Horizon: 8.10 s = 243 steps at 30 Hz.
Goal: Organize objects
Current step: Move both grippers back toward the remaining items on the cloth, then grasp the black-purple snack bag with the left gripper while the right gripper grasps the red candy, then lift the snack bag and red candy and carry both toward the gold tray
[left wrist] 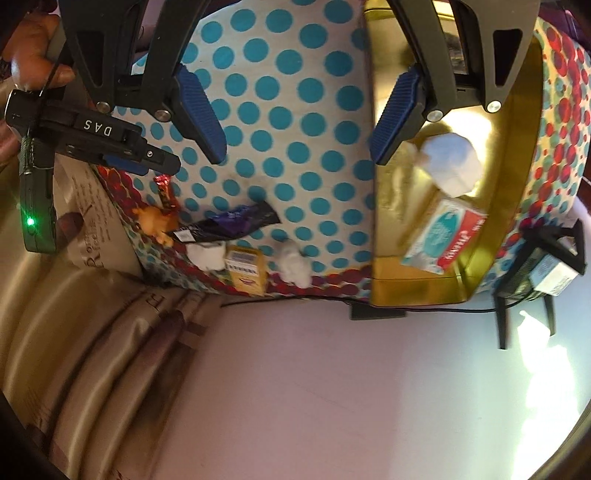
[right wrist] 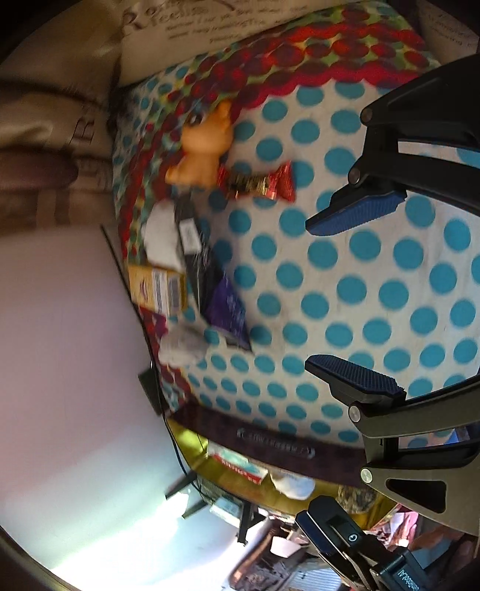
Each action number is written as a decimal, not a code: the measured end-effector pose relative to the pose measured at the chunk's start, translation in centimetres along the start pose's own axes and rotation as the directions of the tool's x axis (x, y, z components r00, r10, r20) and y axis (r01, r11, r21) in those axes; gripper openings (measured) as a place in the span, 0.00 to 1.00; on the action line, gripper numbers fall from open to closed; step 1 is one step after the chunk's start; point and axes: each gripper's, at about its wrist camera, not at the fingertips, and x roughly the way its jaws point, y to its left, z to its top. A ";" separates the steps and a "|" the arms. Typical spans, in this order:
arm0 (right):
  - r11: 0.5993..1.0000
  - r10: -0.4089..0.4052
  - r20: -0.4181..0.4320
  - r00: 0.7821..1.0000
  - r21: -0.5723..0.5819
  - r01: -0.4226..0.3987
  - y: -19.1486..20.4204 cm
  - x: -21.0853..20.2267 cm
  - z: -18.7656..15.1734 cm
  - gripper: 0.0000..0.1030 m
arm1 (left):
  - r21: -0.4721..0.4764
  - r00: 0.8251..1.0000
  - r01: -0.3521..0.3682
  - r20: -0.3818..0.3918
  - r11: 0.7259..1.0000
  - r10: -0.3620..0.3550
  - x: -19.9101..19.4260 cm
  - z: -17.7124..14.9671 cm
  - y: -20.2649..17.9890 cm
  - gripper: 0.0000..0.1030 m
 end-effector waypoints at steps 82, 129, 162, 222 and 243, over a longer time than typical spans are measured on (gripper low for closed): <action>0.989 -0.077 0.021 0.997 0.126 0.074 -9.0 2.8 2.3 0.65 | 0.304 0.986 0.055 -0.167 0.951 -0.003 14.5 0.3 -8.2 0.53; 0.985 -0.145 0.087 0.986 -0.082 0.153 -7.5 3.9 1.6 0.20 | 0.356 0.989 0.086 -0.144 0.930 -0.036 16.3 1.9 -10.4 0.31; 0.982 -0.133 0.137 0.982 -0.113 0.149 -6.6 4.1 1.3 0.18 | 0.209 0.998 0.051 -0.038 0.976 -0.044 11.6 1.6 -7.6 0.31; 0.988 -0.072 0.198 0.978 -0.122 0.097 -5.0 4.7 3.3 0.18 | -0.073 0.974 -0.158 0.152 0.985 0.168 0.0 0.4 3.6 0.31; 0.989 -0.061 0.198 0.978 -0.123 0.087 -4.9 4.7 3.3 0.18 | -0.132 0.960 -0.207 0.166 0.970 0.227 -1.5 0.1 5.6 0.31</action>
